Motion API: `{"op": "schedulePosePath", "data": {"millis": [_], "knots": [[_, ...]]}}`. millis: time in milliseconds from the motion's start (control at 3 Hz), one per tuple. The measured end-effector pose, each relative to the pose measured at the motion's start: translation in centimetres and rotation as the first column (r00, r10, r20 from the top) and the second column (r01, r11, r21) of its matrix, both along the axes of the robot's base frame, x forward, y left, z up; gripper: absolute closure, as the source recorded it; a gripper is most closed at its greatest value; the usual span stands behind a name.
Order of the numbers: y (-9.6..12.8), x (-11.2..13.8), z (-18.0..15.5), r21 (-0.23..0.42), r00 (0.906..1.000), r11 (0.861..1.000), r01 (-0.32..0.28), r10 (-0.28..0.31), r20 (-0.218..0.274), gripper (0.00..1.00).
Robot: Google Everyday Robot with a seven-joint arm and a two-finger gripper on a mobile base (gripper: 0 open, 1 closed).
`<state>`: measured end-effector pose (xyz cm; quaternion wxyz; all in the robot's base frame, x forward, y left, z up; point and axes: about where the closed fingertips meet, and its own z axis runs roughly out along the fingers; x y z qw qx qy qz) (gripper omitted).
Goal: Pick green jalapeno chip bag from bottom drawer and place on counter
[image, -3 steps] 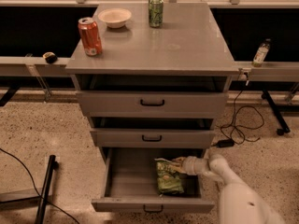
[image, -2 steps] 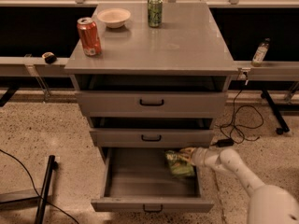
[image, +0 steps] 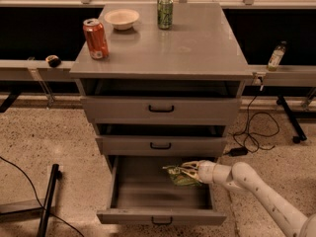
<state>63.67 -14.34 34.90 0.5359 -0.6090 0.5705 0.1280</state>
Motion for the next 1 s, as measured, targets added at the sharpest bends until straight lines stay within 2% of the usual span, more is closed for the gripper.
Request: {"op": "schedulePosePath", "data": {"millis": [333,667,1000], "knots": [[-0.1,0.1,0.0,0.000,1.0000,1.000,0.001,-0.001,0.000,1.00],[-0.1,-0.1,2.8,-0.009,0.9982,1.000,-0.023,0.024,0.055,1.00],[-0.5,-1.3,11.3,-0.018,0.9781,0.996,-0.093,0.095,0.186,1.00]]}}
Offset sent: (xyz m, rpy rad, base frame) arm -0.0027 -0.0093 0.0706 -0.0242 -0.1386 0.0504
